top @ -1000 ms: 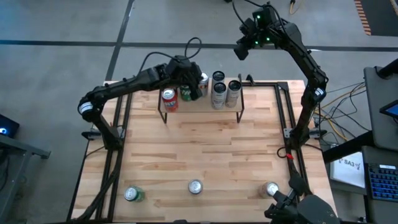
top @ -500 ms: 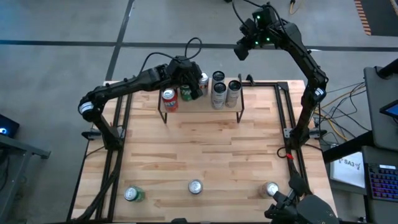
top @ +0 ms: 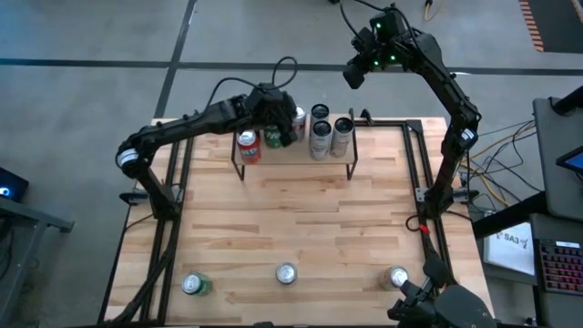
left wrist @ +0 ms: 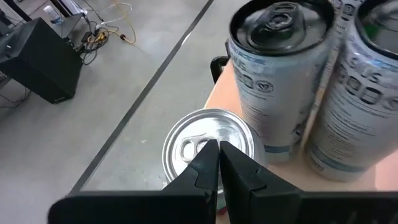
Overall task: Place canned beverage on shelf
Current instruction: Adjust the soda cans on the shelf
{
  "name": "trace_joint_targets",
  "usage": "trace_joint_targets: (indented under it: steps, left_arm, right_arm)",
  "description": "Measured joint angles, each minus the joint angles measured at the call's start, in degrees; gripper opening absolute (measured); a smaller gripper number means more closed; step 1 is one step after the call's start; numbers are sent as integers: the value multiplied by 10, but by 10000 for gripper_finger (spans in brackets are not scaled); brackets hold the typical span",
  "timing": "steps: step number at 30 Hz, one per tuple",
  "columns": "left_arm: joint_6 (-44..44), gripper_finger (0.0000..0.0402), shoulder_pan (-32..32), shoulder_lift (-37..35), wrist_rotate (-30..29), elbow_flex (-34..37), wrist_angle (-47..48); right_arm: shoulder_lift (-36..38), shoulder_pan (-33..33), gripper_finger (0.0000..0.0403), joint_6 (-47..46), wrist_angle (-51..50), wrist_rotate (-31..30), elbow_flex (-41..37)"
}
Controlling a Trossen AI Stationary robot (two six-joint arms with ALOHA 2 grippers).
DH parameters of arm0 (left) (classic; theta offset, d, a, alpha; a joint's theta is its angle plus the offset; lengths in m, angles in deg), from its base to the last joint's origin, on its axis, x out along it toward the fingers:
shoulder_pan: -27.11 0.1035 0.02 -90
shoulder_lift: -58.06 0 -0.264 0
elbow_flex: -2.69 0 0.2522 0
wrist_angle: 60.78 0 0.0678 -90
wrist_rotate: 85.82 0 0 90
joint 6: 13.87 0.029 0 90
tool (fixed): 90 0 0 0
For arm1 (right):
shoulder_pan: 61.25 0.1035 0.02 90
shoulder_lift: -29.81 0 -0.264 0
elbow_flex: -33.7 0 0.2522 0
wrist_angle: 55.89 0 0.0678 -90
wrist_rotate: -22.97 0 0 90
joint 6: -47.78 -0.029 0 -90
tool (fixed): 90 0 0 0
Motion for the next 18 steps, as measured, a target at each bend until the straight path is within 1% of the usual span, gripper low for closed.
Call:
trace_joint_targets:
  steps: [8,18]
  left_arm:
    - [-8,0,-7,-10,4,-7,27]
    - [40,0,-3,-8,2,-8,-40]
  right_arm:
    - [0,0,9,0,0,0,0]
    - [0,0,9,-10,-1,0,0]
